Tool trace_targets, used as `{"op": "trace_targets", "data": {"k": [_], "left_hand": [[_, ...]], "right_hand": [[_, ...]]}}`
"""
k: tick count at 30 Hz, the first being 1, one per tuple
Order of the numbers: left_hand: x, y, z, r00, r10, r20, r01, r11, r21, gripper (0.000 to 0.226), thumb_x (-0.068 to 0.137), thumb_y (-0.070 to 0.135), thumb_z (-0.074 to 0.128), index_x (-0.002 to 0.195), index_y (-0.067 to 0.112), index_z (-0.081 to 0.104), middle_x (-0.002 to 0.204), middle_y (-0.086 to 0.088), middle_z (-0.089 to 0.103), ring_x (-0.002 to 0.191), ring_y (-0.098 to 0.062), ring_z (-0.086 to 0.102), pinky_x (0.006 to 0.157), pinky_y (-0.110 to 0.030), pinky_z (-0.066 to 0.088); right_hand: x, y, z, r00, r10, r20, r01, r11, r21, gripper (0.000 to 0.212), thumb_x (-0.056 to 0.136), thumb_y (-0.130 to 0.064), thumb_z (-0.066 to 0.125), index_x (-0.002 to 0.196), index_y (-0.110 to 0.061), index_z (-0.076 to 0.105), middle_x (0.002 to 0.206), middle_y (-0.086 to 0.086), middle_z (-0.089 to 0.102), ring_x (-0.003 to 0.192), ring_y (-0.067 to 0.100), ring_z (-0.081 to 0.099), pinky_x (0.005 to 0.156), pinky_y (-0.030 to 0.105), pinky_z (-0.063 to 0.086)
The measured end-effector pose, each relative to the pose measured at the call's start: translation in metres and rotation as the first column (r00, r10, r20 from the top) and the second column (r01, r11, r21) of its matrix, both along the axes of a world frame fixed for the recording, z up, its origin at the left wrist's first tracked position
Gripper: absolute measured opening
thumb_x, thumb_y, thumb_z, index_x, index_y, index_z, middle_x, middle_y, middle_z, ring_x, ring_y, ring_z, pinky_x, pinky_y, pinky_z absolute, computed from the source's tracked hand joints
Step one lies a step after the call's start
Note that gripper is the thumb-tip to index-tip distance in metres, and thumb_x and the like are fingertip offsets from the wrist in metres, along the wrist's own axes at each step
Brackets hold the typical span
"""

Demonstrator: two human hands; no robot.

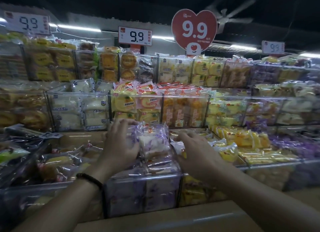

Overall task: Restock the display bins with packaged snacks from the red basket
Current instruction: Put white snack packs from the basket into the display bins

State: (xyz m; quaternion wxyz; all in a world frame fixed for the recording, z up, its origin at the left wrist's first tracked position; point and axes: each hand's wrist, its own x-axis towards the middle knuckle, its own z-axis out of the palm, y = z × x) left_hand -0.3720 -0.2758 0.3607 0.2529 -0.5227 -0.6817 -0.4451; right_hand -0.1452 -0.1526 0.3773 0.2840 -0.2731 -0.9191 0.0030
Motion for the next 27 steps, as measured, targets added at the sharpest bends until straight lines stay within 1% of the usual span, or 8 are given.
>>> {"op": "trace_targets", "data": {"k": [3,5,7,11,15,18,23,27], "left_hand": [[0.064,-0.006,-0.01,0.977,-0.213,0.008,0.213,0.975,-0.06,0.03,0.088,0.017,0.076,0.105,0.033,0.057,0.106,0.014,0.06,0.097,-0.009,0.058,0.081,-0.021,0.048],[0.108,-0.005,-0.024,0.926,-0.345,0.152,0.369,0.913,-0.172,0.023,0.091,0.018,0.077,0.102,0.032,0.062,0.098,0.013,0.066,0.084,-0.011,0.065,0.068,-0.018,0.05],[0.147,0.004,-0.041,0.873,-0.4,0.279,0.475,0.825,-0.306,0.018,0.094,0.024,0.077,0.105,0.031,0.065,0.096,0.009,0.069,0.077,-0.008,0.067,0.067,-0.023,0.053],[0.212,0.035,-0.082,0.799,-0.369,0.475,0.601,0.501,-0.623,0.028,0.096,0.043,0.073,0.119,0.029,0.063,0.106,0.008,0.071,0.081,-0.007,0.074,0.073,-0.027,0.061],[0.254,0.081,-0.147,0.817,-0.356,0.453,0.541,0.207,-0.815,0.037,0.096,0.052,0.069,0.122,0.026,0.064,0.106,0.005,0.071,0.088,-0.015,0.073,0.086,-0.041,0.062],[0.275,0.114,-0.199,0.832,-0.39,0.394,0.446,0.048,-0.894,0.033,0.099,0.052,0.064,0.114,0.023,0.065,0.098,0.006,0.069,0.09,-0.019,0.068,0.084,-0.039,0.057],[0.287,0.159,-0.282,0.84,-0.355,0.411,0.448,0.025,-0.894,0.03,0.098,0.05,0.065,0.115,0.025,0.072,0.104,0.003,0.076,0.09,-0.017,0.072,0.08,-0.031,0.057],[0.284,0.185,-0.32,0.848,-0.325,0.418,0.454,0.039,-0.89,0.026,0.099,0.043,0.067,0.117,0.025,0.071,0.105,0.005,0.067,0.094,-0.014,0.062,0.076,-0.022,0.041]], "right_hand": [[0.045,-0.001,-0.011,0.999,-0.03,-0.015,0.03,1.0,0.009,0.036,0.096,-0.051,0.059,0.127,-0.033,0.055,0.125,-0.009,0.056,0.117,0.016,0.053,0.092,0.039,0.051],[0.074,0.002,-0.025,0.998,-0.054,-0.01,0.054,0.999,-0.008,0.027,0.093,-0.047,0.063,0.116,-0.033,0.06,0.109,-0.011,0.062,0.103,0.013,0.059,0.082,0.037,0.054],[0.104,0.004,-0.043,0.998,-0.05,-0.022,0.049,0.996,-0.07,0.016,0.09,-0.039,0.067,0.103,-0.033,0.063,0.091,-0.013,0.066,0.088,0.01,0.063,0.074,0.037,0.056],[0.159,0.012,-0.089,0.997,-0.074,0.012,0.074,0.966,-0.248,0.014,0.09,-0.038,0.07,0.08,-0.038,0.06,0.073,-0.015,0.062,0.073,0.004,0.062,0.065,0.031,0.054],[0.2,0.036,-0.153,0.964,-0.127,0.233,0.221,0.872,-0.436,0.021,0.093,-0.049,0.069,0.099,-0.03,0.073,0.087,-0.012,0.068,0.081,0.008,0.065,0.067,0.028,0.055],[0.222,0.055,-0.209,0.919,-0.126,0.374,0.333,0.757,-0.563,0.024,0.093,-0.048,0.071,0.096,-0.025,0.076,0.087,-0.004,0.073,0.076,0.01,0.068,0.059,0.027,0.057],[0.249,0.089,-0.318,0.858,-0.161,0.487,0.482,0.579,-0.658,0.028,0.094,-0.044,0.072,0.099,-0.017,0.078,0.097,0.001,0.076,0.09,0.015,0.068,0.07,0.029,0.049],[0.26,0.118,-0.409,0.78,-0.168,0.603,0.615,0.389,-0.686,0.04,0.089,-0.048,0.073,0.107,-0.012,0.077,0.108,0.009,0.076,0.1,0.026,0.071,0.073,0.029,0.05]]}}
